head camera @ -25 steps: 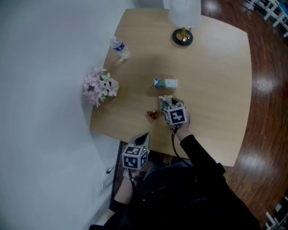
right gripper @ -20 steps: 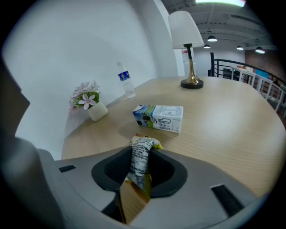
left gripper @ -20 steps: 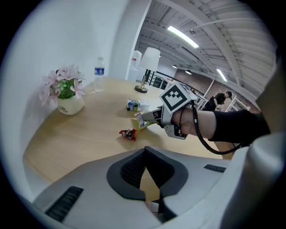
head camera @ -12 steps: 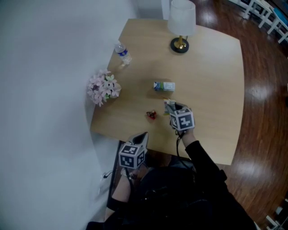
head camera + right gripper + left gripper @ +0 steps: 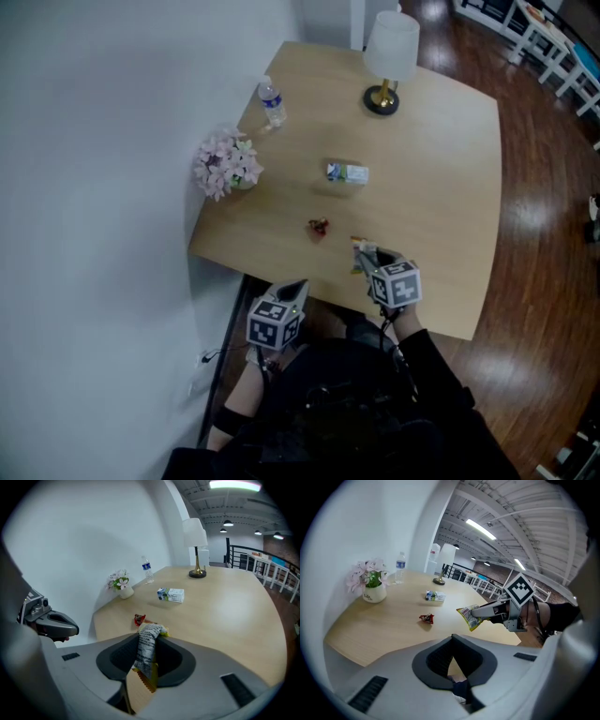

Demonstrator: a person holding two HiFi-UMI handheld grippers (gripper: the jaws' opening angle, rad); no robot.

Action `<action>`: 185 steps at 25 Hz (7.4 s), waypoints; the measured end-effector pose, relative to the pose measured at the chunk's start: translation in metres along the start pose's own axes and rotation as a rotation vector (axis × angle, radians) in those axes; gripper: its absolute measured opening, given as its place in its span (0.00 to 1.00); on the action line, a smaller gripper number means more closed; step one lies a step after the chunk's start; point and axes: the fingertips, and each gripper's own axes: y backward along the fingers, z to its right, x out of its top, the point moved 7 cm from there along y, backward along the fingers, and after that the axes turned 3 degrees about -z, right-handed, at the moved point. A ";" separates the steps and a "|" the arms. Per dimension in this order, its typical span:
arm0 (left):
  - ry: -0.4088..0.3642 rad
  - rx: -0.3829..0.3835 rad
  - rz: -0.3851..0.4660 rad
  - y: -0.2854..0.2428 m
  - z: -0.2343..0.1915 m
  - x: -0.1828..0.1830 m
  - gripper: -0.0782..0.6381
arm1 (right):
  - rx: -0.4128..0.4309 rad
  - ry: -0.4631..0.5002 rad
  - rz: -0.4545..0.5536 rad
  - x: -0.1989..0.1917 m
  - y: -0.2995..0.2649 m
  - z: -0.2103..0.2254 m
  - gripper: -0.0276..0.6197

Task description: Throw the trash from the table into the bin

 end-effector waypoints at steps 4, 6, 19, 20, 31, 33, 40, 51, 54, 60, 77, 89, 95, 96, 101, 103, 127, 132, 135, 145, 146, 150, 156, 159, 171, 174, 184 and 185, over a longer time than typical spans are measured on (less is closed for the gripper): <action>0.008 0.013 0.016 0.013 -0.003 -0.011 0.11 | 0.008 0.001 -0.012 -0.012 0.002 -0.014 0.21; 0.017 0.023 0.031 0.019 -0.007 -0.016 0.11 | 0.016 0.017 -0.012 -0.012 0.003 -0.023 0.21; 0.222 0.169 0.080 0.083 -0.050 -0.092 0.11 | 0.172 0.218 -0.129 -0.017 -0.046 -0.124 0.21; 0.245 0.185 0.086 0.090 -0.054 -0.100 0.11 | 0.192 0.241 -0.143 -0.017 -0.052 -0.137 0.21; 0.477 0.329 0.115 0.149 -0.093 -0.191 0.11 | 0.356 0.493 -0.294 -0.044 -0.119 -0.267 0.21; 0.498 0.339 0.111 0.153 -0.097 -0.205 0.11 | 0.362 0.506 -0.319 -0.054 -0.129 -0.279 0.21; 0.545 0.371 0.108 0.135 -0.121 -0.252 0.11 | 0.354 0.551 -0.402 -0.091 -0.185 -0.297 0.22; 0.650 0.319 0.029 0.036 -0.184 -0.352 0.11 | 0.278 0.553 -0.519 -0.197 -0.353 -0.282 0.22; 0.672 0.311 0.017 0.013 -0.195 -0.375 0.11 | 0.252 0.588 -0.550 -0.228 -0.398 -0.276 0.22; 0.714 0.306 0.003 0.000 -0.198 -0.408 0.11 | 0.235 0.558 -0.623 -0.276 -0.440 -0.270 0.22; 0.676 0.302 0.024 -0.003 -0.180 -0.385 0.11 | 0.310 0.466 -0.511 -0.243 -0.410 -0.276 0.45; 0.442 0.201 0.062 0.073 -0.115 -0.253 0.11 | 0.533 0.451 -0.376 -0.118 -0.184 -0.287 0.45; 0.271 0.132 0.067 0.087 -0.080 -0.181 0.11 | 0.451 0.366 -0.269 -0.083 -0.106 -0.239 0.45; 0.228 0.126 0.054 0.087 -0.073 -0.171 0.11 | 0.434 0.344 -0.257 -0.081 -0.095 -0.229 0.45; 0.172 0.049 0.058 0.072 -0.039 -0.124 0.11 | 0.363 0.245 -0.196 -0.070 -0.053 -0.183 0.45; 0.153 0.021 0.052 0.063 -0.028 -0.111 0.11 | 0.344 0.224 -0.173 -0.066 -0.043 -0.171 0.45; 0.113 0.082 -0.042 0.020 -0.041 -0.033 0.11 | 0.136 0.148 -0.025 0.004 -0.079 -0.073 0.45; 0.145 0.110 -0.048 0.003 -0.052 -0.012 0.11 | 0.102 0.201 0.001 0.038 -0.106 -0.053 0.45; 0.160 0.128 -0.054 -0.006 -0.056 -0.002 0.11 | 0.088 0.216 -0.010 0.046 -0.126 -0.042 0.45; 0.189 0.149 -0.089 -0.027 -0.059 0.009 0.11 | 0.111 0.305 -0.047 0.067 -0.168 -0.038 0.45; 0.194 0.149 -0.092 -0.028 -0.059 0.009 0.11 | 0.114 0.310 -0.055 0.066 -0.170 -0.039 0.45; 0.208 0.151 -0.099 -0.029 -0.063 0.007 0.11 | 0.126 0.332 -0.074 0.066 -0.173 -0.042 0.45; 0.216 0.150 -0.095 -0.027 -0.065 0.002 0.11 | 0.094 0.346 -0.103 0.057 -0.178 -0.043 0.45; 0.219 0.150 -0.090 -0.025 -0.065 -0.002 0.11 | 0.040 0.355 -0.099 0.054 -0.182 -0.039 0.38; 0.204 0.148 -0.006 0.006 -0.072 -0.013 0.11 | 0.076 0.335 -0.071 0.059 -0.153 -0.055 0.15; 0.190 0.158 0.006 0.019 -0.073 -0.022 0.11 | 0.107 0.326 -0.049 0.057 -0.126 -0.071 0.15; 0.227 0.165 0.055 0.057 -0.070 -0.069 0.11 | 0.224 0.323 -0.107 0.009 -0.066 -0.130 0.15; 0.233 0.166 0.057 0.060 -0.070 -0.074 0.11 | 0.226 0.321 -0.115 0.005 -0.065 -0.134 0.15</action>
